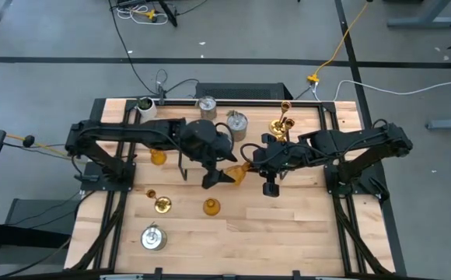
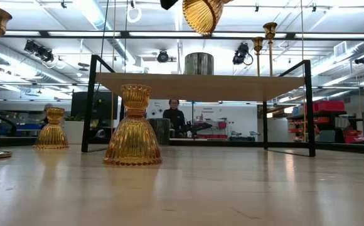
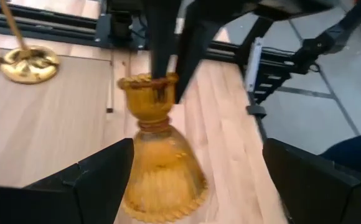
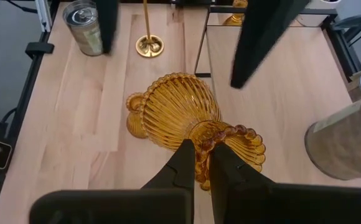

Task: Pick & Place candle stick holders
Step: Put the top glass candle holder on the shelf

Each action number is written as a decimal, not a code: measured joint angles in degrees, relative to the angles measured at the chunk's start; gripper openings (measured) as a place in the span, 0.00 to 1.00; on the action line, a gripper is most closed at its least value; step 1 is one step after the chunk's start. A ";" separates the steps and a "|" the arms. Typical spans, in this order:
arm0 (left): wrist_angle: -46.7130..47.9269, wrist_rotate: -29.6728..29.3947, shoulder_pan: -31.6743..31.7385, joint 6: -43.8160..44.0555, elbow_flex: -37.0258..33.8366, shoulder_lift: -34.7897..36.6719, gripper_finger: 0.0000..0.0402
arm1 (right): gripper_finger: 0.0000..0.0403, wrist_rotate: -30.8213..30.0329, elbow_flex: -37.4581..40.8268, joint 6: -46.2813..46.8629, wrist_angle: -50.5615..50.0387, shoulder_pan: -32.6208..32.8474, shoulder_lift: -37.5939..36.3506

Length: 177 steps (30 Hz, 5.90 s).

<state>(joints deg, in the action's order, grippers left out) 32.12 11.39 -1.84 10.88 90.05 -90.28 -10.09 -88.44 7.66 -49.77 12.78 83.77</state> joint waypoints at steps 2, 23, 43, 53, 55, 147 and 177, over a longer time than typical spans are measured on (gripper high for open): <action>-0.38 -0.64 -0.03 0.50 0.12 -0.60 0.91 | 0.03 0.01 0.00 0.00 0.06 0.00 0.00; -3.16 -2.18 -0.05 6.61 0.06 -3.32 0.91 | 0.03 0.01 0.00 -0.86 0.46 0.02 0.00; -5.25 -4.60 -0.66 9.30 0.06 -5.40 0.84 | 0.03 0.03 0.00 -0.90 0.91 0.02 0.00; -5.26 -5.59 -1.03 9.52 0.06 -5.40 0.80 | 0.03 0.03 0.00 -0.87 1.73 0.02 0.00; -5.22 -5.59 -1.06 9.52 0.06 -5.40 0.79 | 0.03 0.03 0.00 -0.88 2.83 0.02 0.00; -5.20 -1.50 -1.06 9.37 0.06 -4.84 0.33 | 0.46 0.44 0.00 0.00 6.15 0.00 -2.46; 9.22 -24.63 -0.95 2.08 0.03 7.78 0.33 | 0.42 0.48 -0.02 0.39 11.61 0.02 -6.19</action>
<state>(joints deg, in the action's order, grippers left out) 41.34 -13.24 -2.79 12.96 90.08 -82.50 -9.61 -88.47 8.05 -38.17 12.80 77.58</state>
